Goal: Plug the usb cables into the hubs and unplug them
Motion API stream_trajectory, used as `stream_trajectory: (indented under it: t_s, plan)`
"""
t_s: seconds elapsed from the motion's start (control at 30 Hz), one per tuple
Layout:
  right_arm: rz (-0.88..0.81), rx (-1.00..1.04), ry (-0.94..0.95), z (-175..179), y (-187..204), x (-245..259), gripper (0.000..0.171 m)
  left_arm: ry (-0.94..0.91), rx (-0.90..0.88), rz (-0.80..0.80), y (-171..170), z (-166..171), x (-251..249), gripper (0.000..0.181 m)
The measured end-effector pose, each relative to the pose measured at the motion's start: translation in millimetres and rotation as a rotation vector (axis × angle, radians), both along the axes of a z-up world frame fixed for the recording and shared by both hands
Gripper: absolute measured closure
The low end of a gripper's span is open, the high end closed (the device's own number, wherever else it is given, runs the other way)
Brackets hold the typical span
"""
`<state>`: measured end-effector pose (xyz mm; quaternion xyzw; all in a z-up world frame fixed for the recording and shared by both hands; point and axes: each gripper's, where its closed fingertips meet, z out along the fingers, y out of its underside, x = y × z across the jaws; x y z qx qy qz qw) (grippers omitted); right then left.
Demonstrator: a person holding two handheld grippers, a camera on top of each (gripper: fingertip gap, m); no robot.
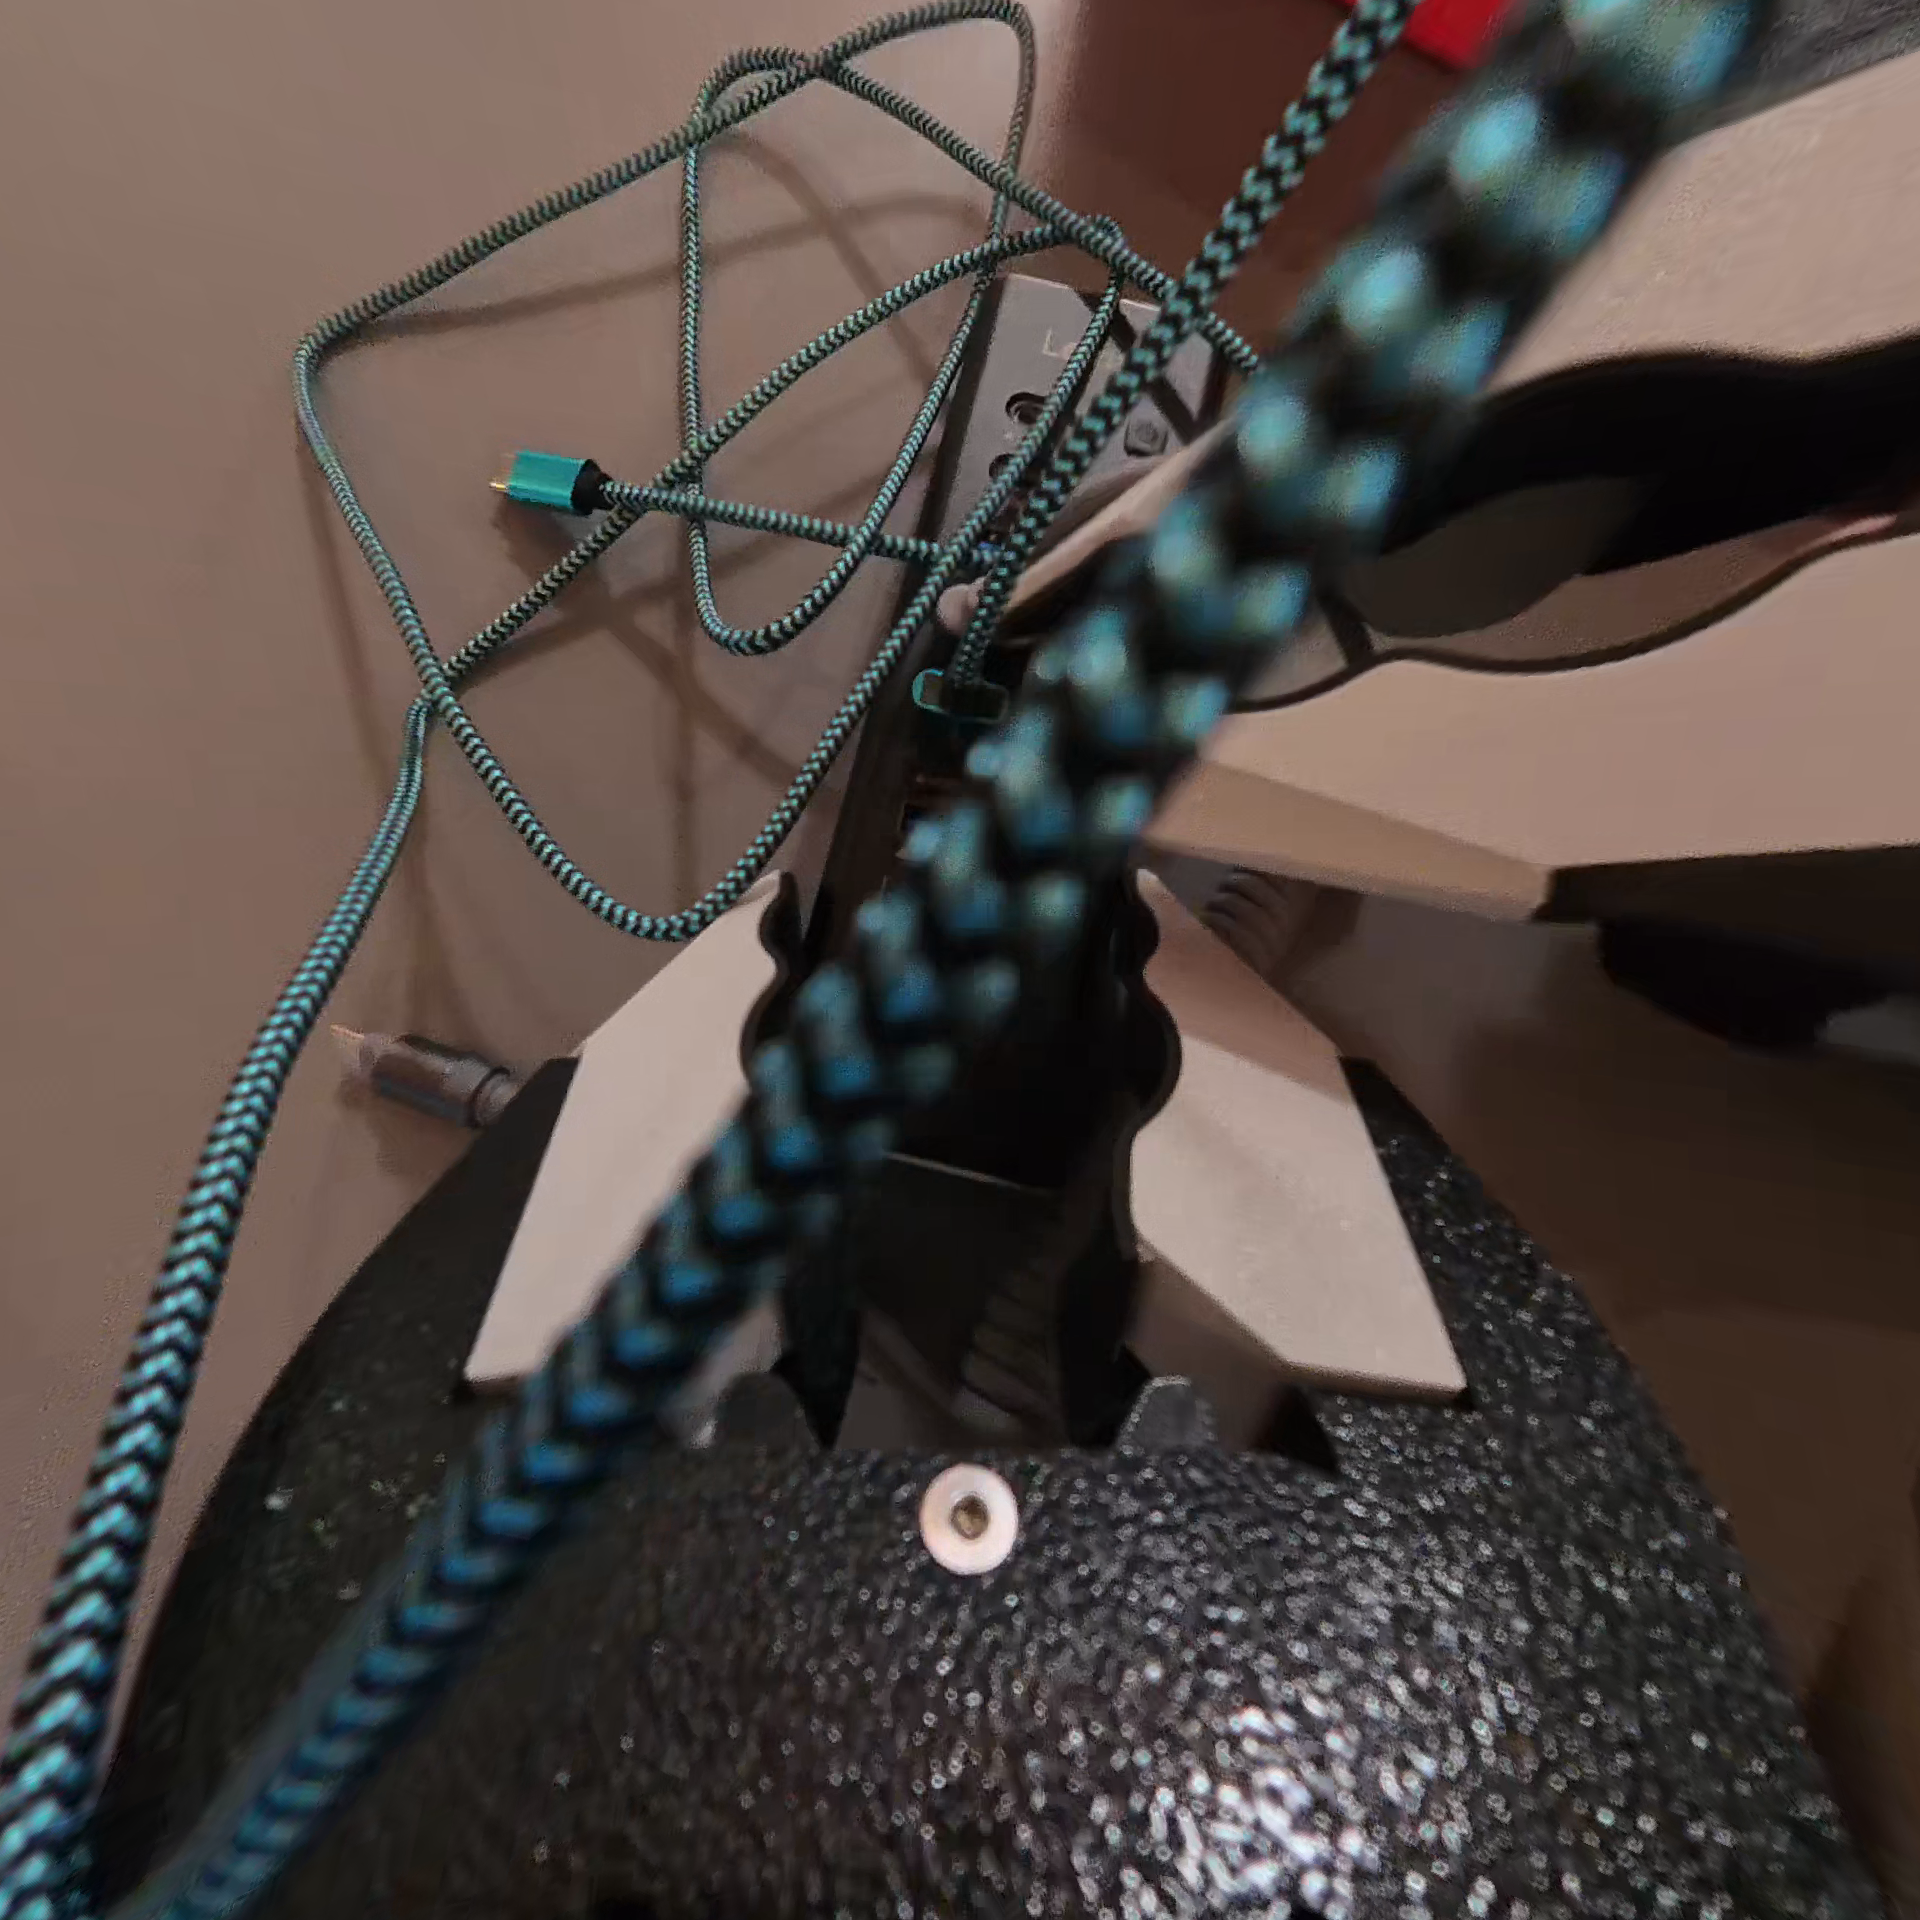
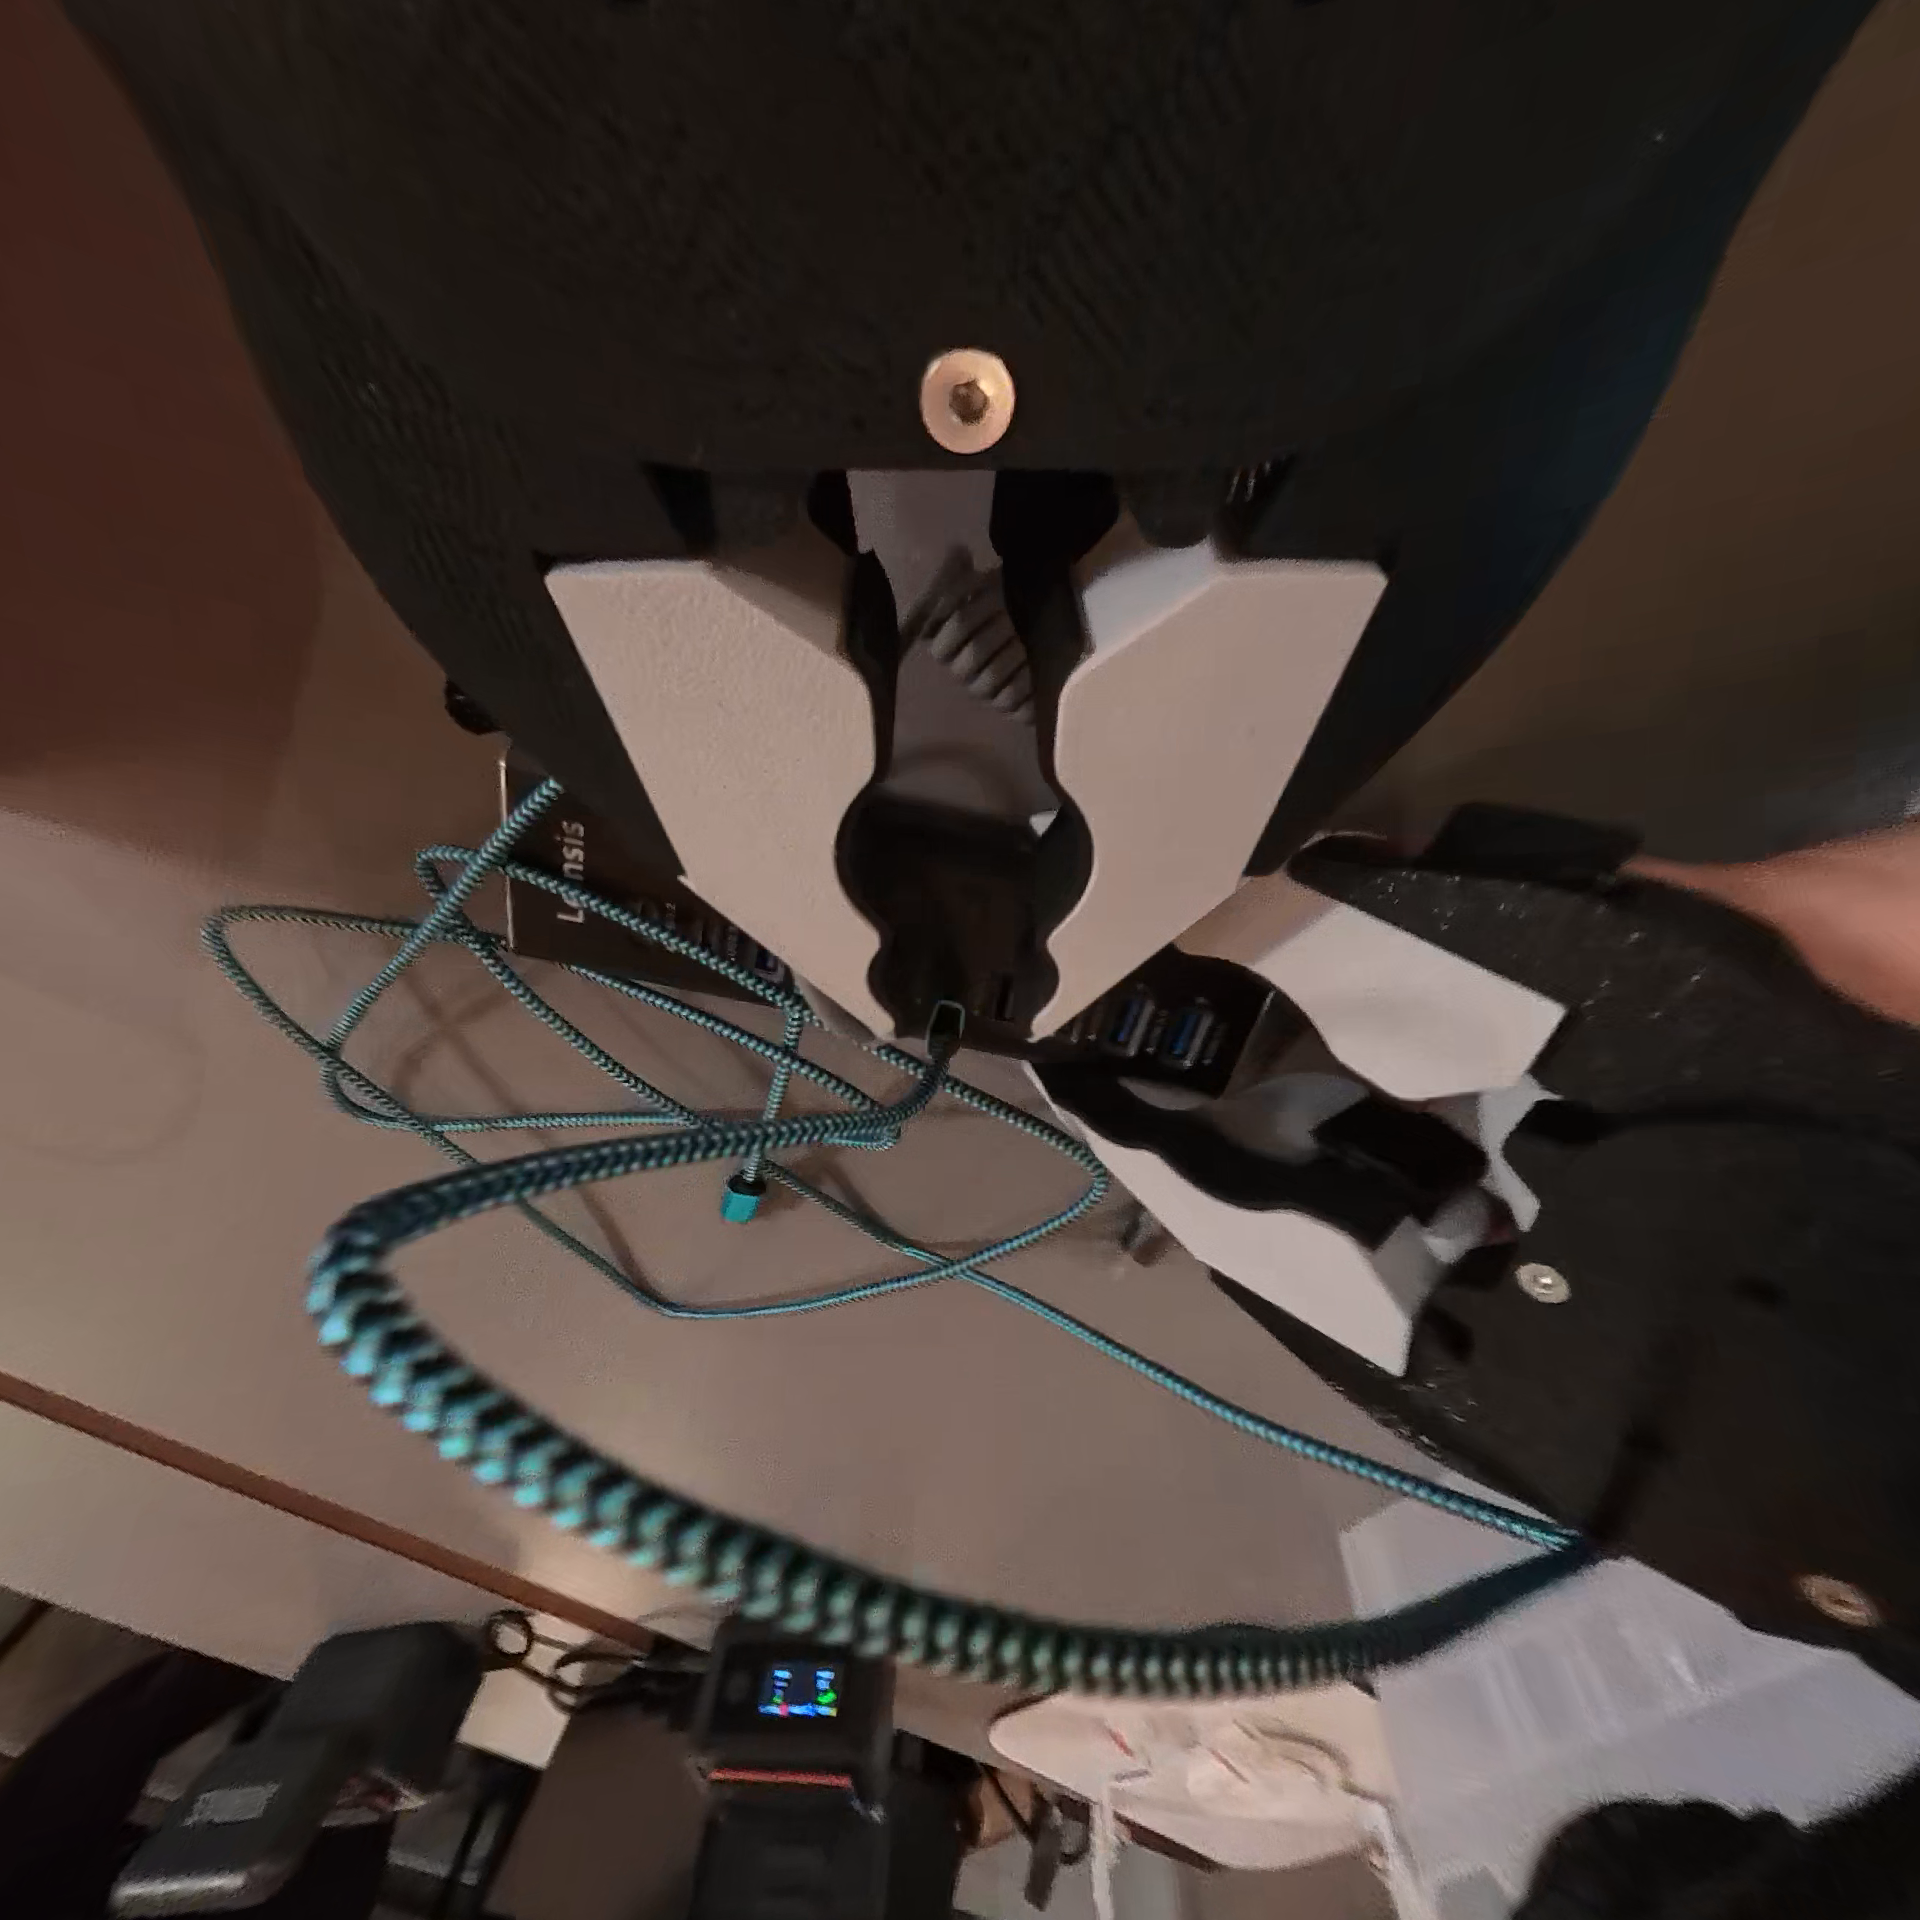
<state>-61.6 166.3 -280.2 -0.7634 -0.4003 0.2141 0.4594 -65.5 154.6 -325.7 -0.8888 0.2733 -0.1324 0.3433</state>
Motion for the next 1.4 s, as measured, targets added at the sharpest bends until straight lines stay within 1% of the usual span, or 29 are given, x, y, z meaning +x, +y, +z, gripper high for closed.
stream_trajectory:
  t_s: [0.03,0.1,0.17,0.27,0.3,0.37,0.5,0.57,0.67,0.77,0.93,1.0,1.07,1.13,1.4]
  plan:
    - [-0.015,0.014,-0.01,-1,2,0,0.152,0.0,0.008,0.013,1,0,0,0.122]
    - [-0.03,0.058,-0.029,-1,4,0,0.152,0.006,0.024,0.022,2,0,2,0.122]
    - [-0.037,0.107,-0.054,-2,7,-1,0.157,0.013,0.042,0.021,2,1,2,0.122]
    - [-0.035,0.106,-0.045,-4,10,-6,0.158,0.023,0.056,0.021,2,1,2,0.123]
    - [-0.041,0.115,-0.05,-4,12,-7,0.162,0.016,0.06,0.023,3,1,2,0.124]
    - [-0.045,0.128,-0.063,-5,14,-8,0.162,0.004,0.069,0.022,3,2,2,0.124]
    - [-0.033,0.168,-0.112,-7,11,-10,0.153,0.001,0.077,0.019,3,2,2,0.124]
    - [-0.045,0.192,-0.125,-7,14,-9,0.16,-0.002,0.082,0.016,3,3,2,0.124]
    - [-0.03,0.153,-0.093,-6,14,-9,0.16,-0.015,0.086,0.012,4,3,3,0.124]
    - [-0.014,0.141,-0.091,-7,7,-7,0.152,-0.001,0.11,-0.021,4,5,5,0.124]
    - [-0.03,0.129,-0.086,-14,3,1,0.154,0.056,0.143,-0.124,5,4,14,0.115]
    - [-0.039,0.13,-0.069,-13,4,3,0.157,0.04,0.109,-0.134,7,0,16,0.113]
    - [-0.052,0.144,-0.062,-11,5,4,0.16,-0.022,0.058,-0.126,8,-4,17,0.111]
    - [-0.075,0.175,-0.046,-6,6,8,0.16,-0.087,0.061,-0.116,9,-2,17,0.112]
    - [-0.115,0.136,-0.041,-11,21,12,0.158,-0.109,0.052,-0.099,8,-2,15,0.117]
